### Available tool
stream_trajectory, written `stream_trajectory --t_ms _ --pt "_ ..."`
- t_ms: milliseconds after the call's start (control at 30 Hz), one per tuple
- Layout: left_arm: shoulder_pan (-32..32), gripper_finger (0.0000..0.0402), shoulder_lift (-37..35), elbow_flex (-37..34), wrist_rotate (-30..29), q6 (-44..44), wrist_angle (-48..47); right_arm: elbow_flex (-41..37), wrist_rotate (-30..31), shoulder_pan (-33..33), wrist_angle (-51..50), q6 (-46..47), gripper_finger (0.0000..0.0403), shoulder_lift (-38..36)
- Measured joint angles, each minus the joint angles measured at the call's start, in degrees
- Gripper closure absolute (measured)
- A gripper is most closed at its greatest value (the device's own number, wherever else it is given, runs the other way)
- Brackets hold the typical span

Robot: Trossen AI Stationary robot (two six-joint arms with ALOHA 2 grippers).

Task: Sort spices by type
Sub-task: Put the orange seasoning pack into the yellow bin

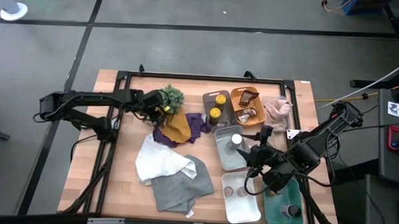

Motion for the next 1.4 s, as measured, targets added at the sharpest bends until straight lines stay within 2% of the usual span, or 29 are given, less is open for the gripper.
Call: stream_trajectory --t_ms 167,367,533,800,967,1233,1400 --pt "0.8 0.0224 1.3 -0.1 0.0 -3.9 -3.3 0.0 -1.2 0.0 0.0 0.0 0.0134 0.0" --pt "1.0 0.0224 1.8 -5.4 -0.2 -7.4 4.3 0.0 -1.2 0.0 0.0 0.0 0.0134 0.0" --pt "1.0 0.0224 1.8 -8.7 -0.4 -10.1 5.3 0.0 -1.2 0.0 0.0 0.0 0.0134 0.0" --pt "1.0 0.0228 1.6 -13.2 -0.6 -9.4 11.9 0.0 -1.2 0.0 0.0 0.0 0.0134 0.0" --pt "1.0 0.0274 1.6 -13.9 0.3 -9.4 12.0 0.0 -1.2 0.0 0.1 0.2 0.0134 0.0" --pt "1.0 0.0385 1.5 -14.1 0.9 -7.2 11.3 0.0 -1.2 0.0 0.1 0.2 0.0134 0.0" --pt "1.0 0.0393 0.7 -14.2 1.4 -6.4 11.3 0.0 -1.2 0.0 0.0 0.1 0.0134 0.0"
